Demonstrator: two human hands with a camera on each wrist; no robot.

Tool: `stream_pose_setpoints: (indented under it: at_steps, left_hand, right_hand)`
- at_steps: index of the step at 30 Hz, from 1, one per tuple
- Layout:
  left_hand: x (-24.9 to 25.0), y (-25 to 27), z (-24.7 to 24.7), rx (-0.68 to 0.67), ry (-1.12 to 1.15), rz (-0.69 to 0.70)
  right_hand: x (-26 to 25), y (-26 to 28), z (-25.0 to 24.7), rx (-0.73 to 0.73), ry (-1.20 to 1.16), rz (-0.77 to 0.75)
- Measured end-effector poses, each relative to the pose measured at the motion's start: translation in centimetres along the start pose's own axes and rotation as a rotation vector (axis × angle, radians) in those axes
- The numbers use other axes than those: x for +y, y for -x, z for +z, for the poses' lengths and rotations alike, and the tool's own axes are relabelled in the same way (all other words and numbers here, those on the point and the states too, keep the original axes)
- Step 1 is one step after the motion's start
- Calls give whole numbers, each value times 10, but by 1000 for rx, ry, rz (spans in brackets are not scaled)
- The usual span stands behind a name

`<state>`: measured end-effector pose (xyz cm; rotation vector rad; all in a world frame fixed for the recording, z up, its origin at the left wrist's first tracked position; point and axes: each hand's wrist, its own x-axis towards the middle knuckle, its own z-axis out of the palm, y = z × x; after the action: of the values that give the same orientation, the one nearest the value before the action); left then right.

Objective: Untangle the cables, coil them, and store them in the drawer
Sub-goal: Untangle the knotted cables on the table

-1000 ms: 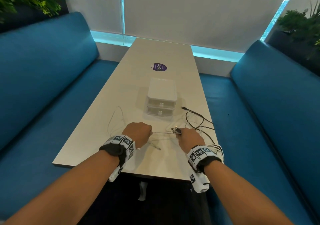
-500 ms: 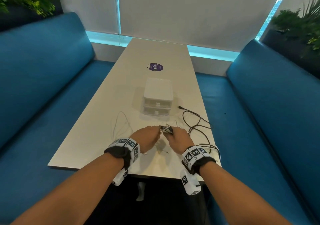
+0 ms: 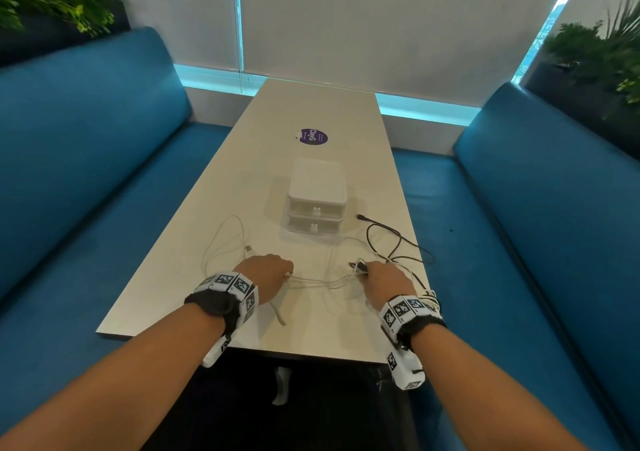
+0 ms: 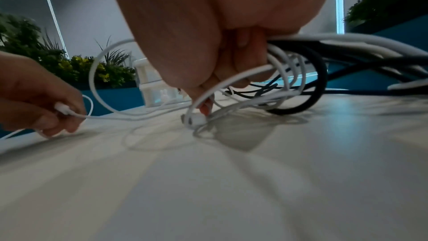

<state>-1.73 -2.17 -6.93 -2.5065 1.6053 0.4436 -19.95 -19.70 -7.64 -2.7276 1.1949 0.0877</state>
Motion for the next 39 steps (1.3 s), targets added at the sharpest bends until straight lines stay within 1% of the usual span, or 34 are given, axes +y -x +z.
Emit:
stream_pose_setpoints:
  at_steps: [2,3,5,7,10,12,14,16,18,21,22,24,28,29,30,32,34,35,37,39]
  left_hand:
    - [0,0,-3,33,-49,0]
    - [3,0,-4,73,-93,8]
    - [14,-2,-6,178,-116,71]
    - [30,-2,-10,271,-49,156]
    - [52,-5,-11,352,-60,233]
    - [61,-10,-11,392,-102,220]
    - [61,-15,-14,394,-65,124]
    - [54,-21,-15,366,79,-1]
    - [42,-28,-11,357,271,-117]
    - [34,-36,-6,402,561,-203]
    - [35,-37,-5,413,648,-203]
    - [43,-40,-2,427,820,-161]
    - [58,-43,-3,341,1287,-79]
    - [58,-45,-5,338,1357,-80]
    - [58,-44,-10,339,1378,-97]
    - [50,-39,-19,349,1287,-124]
    - [39,-30,-26,385,1103,-118]
    - [34,-26,-29,418,997,-90]
    - [22,-20,-32,451,802,-47]
    - [9,-16,-34,462,668,-72]
  right_hand:
    - [-2,0,1,-3,-5,-14]
    - [-5,1,0,-3,-3,-28]
    - [-13,2,0,-6,0,-50]
    - [-20,1,1,-10,-1,-61]
    - [-24,-1,2,-22,-10,-70]
    - [-23,0,0,-31,-30,-79]
    - [-20,1,-1,-56,-97,-114]
    - [-17,2,-2,-73,-174,-187]
    - [-13,5,-4,-60,-240,-262]
    - [-10,9,-7,-23,-362,-306]
    - [-12,10,-8,-13,-400,-305]
    - [-18,10,-11,-4,-480,-286]
    - [-33,11,-20,-13,-624,-262]
    - [-35,12,-22,-19,-647,-258]
    - [-37,13,-24,-36,-659,-252]
    - [-41,14,-25,-89,-649,-257]
    - [-45,15,-21,-140,-620,-271]
    - [-48,15,-19,-155,-607,-274]
    - [-53,16,-13,-159,-583,-283]
    - [-59,16,-10,-169,-567,-299]
